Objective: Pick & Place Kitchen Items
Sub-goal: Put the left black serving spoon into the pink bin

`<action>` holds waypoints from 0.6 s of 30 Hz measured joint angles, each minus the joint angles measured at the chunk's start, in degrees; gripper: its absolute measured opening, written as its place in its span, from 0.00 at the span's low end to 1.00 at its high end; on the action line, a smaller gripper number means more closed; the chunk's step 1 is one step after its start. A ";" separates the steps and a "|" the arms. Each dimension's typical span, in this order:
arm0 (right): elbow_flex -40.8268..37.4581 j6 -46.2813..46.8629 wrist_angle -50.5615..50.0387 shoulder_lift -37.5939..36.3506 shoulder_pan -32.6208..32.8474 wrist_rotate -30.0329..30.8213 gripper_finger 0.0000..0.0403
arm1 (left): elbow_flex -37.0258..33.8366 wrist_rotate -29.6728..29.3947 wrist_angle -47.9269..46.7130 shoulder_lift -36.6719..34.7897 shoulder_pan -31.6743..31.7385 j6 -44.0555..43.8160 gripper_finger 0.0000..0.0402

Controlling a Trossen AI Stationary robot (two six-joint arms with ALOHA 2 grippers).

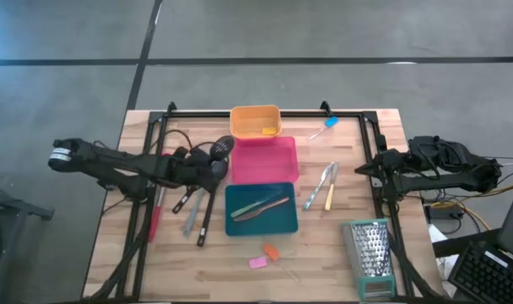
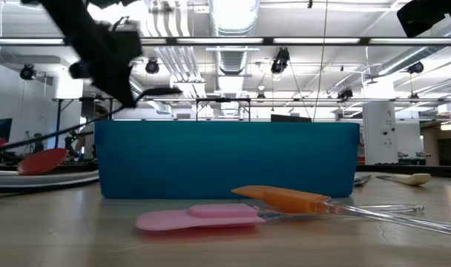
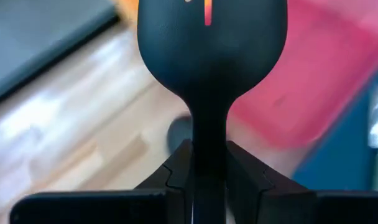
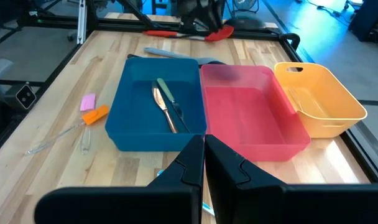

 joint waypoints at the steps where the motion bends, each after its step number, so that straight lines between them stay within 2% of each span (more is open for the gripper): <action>1: 0.01 0.04 -0.01 0.00 0.02 -0.01 0.02 | 1.89 0.14 0.00 0.31 0.19 2.13 0.16; 5: 0.01 -0.01 -0.01 0.00 0.02 -0.01 0.02 | 10.82 4.80 -0.17 3.24 2.38 11.16 0.16; 9: 0.01 0.03 -0.01 0.00 0.00 0.01 0.02 | 21.39 14.20 -3.39 8.53 7.23 19.05 0.16; 15: 0.01 0.00 -0.01 0.00 0.02 -0.01 0.02 | 38.76 19.34 -15.75 21.22 14.04 26.23 0.16; 18: 0.01 0.11 0.00 0.00 0.01 0.01 0.02 | 45.62 23.31 -18.53 27.55 15.63 29.09 0.16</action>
